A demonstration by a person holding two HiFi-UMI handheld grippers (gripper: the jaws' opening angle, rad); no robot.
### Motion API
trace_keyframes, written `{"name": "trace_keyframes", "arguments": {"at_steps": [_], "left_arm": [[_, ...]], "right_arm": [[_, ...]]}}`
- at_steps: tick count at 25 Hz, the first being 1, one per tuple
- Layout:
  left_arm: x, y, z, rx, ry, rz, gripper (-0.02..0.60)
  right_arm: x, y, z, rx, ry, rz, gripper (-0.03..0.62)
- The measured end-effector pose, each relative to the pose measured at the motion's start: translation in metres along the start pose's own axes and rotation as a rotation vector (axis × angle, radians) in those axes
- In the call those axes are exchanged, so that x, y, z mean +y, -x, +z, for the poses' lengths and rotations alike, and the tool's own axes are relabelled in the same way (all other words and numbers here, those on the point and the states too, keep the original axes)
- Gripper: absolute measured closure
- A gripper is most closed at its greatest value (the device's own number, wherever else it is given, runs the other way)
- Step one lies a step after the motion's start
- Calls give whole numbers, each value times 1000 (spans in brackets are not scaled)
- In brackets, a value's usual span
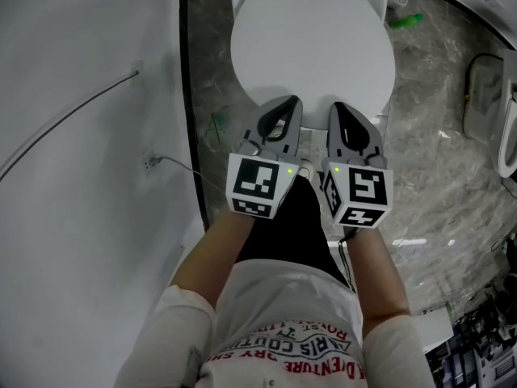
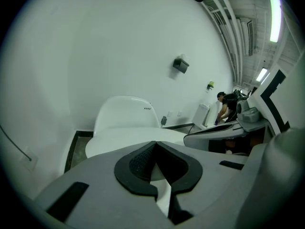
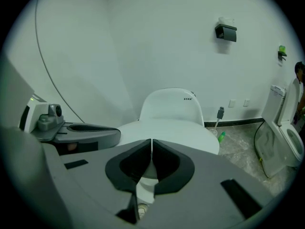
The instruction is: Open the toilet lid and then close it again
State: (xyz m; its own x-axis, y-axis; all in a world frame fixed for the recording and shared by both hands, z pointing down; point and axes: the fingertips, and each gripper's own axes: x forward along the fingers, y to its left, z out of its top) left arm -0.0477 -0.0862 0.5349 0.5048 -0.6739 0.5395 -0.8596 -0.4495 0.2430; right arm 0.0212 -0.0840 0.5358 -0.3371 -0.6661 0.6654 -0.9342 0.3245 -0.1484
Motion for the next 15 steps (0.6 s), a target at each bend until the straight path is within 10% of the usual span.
{"name": "trace_keyframes", "arguments": {"at_steps": [15], "left_arm": [[4, -24, -133, 49, 6, 72, 575]], "right_arm": [[6, -40, -127, 102, 36, 73, 577]]}}
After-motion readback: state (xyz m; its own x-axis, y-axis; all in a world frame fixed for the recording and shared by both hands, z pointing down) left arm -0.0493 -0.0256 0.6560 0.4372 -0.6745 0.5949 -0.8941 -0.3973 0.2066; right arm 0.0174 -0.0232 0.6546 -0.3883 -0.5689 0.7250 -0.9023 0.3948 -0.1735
